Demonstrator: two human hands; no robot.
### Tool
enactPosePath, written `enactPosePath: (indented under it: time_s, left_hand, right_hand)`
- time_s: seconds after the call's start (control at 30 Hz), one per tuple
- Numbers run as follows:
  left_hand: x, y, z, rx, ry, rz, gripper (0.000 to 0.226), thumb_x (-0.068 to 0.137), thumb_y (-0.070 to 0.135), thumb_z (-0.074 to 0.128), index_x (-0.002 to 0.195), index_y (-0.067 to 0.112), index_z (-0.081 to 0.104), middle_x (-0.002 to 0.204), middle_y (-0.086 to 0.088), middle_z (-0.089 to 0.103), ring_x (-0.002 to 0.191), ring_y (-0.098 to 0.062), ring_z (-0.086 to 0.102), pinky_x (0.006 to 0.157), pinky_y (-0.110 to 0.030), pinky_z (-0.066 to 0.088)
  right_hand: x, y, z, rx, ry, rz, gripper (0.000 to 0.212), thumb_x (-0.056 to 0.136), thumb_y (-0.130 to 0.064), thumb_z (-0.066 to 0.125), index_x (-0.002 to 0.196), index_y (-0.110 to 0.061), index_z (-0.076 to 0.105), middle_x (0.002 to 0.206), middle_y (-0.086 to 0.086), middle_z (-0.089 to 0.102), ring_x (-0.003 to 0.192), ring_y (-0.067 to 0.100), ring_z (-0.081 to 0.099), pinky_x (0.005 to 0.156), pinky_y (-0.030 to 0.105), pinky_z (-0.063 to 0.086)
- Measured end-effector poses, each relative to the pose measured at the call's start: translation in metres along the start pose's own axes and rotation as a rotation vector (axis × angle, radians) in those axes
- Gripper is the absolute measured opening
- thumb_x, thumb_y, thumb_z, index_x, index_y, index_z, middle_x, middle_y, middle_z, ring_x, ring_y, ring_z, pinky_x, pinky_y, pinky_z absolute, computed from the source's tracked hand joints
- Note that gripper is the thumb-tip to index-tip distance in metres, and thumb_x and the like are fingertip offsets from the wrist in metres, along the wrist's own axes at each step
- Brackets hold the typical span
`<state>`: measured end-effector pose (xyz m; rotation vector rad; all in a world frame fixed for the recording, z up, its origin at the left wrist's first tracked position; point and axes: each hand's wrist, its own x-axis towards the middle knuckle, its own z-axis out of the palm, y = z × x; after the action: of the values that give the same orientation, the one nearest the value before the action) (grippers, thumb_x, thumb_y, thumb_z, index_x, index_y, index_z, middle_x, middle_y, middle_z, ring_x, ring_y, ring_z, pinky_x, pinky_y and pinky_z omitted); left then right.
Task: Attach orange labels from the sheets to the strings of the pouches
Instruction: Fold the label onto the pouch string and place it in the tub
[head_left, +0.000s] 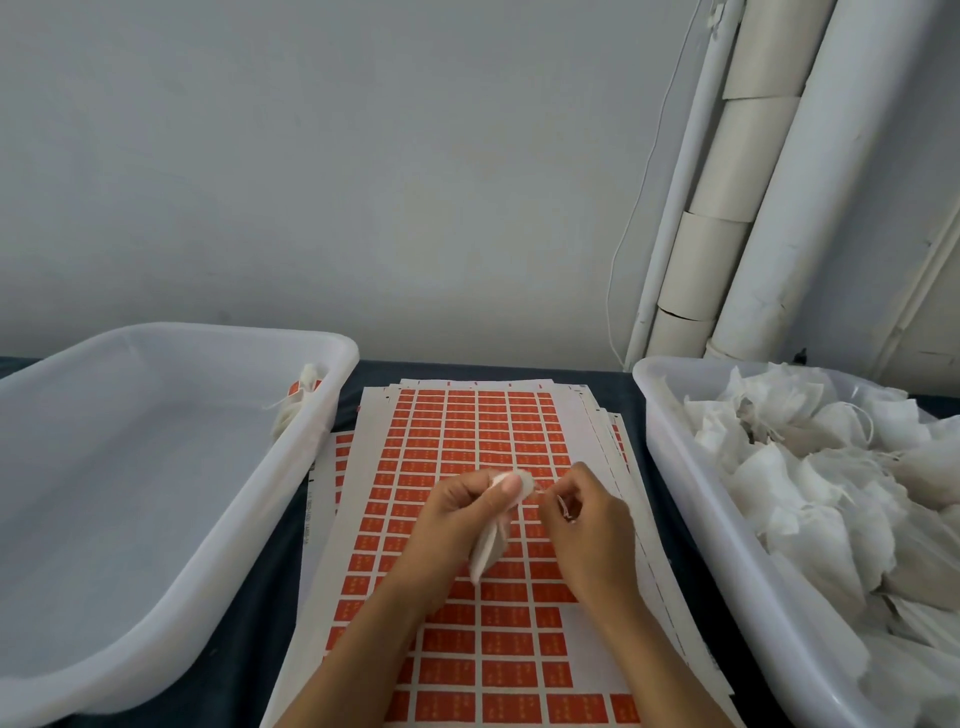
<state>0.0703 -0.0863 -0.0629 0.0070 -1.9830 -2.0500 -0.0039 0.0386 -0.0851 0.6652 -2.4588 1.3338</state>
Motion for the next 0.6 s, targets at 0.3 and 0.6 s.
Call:
enactPosePath:
  time_s: [0.3, 0.6]
  left_hand:
    - [0.000, -0.004, 0.002, 0.101, 0.126, 0.022, 0.029, 0.092, 0.039, 0.047, 0.092, 0.026, 0.072, 0.092, 0.009, 0.071, 0.086, -0.011, 0.067, 0.071, -0.013, 0.051]
    - [0.002, -0.010, -0.005, 0.108, 0.240, -0.023, 0.022, 0.094, 0.021, 0.051, 0.104, 0.035, 0.065, 0.100, 0.026, 0.066, 0.094, 0.002, 0.063, 0.072, -0.010, 0.051]
  right_hand:
    - [-0.009, -0.009, 0.005, -0.020, -0.149, -0.155, 0.015, 0.085, -0.031, 0.064, 0.085, -0.032, 0.049, 0.076, -0.026, 0.052, 0.063, -0.002, 0.056, 0.060, 0.004, 0.043]
    - [-0.008, -0.005, 0.004, 0.031, -0.174, -0.236, 0.004, 0.088, -0.022, 0.061, 0.087, -0.025, 0.063, 0.082, -0.023, 0.059, 0.074, -0.001, 0.060, 0.070, 0.008, 0.049]
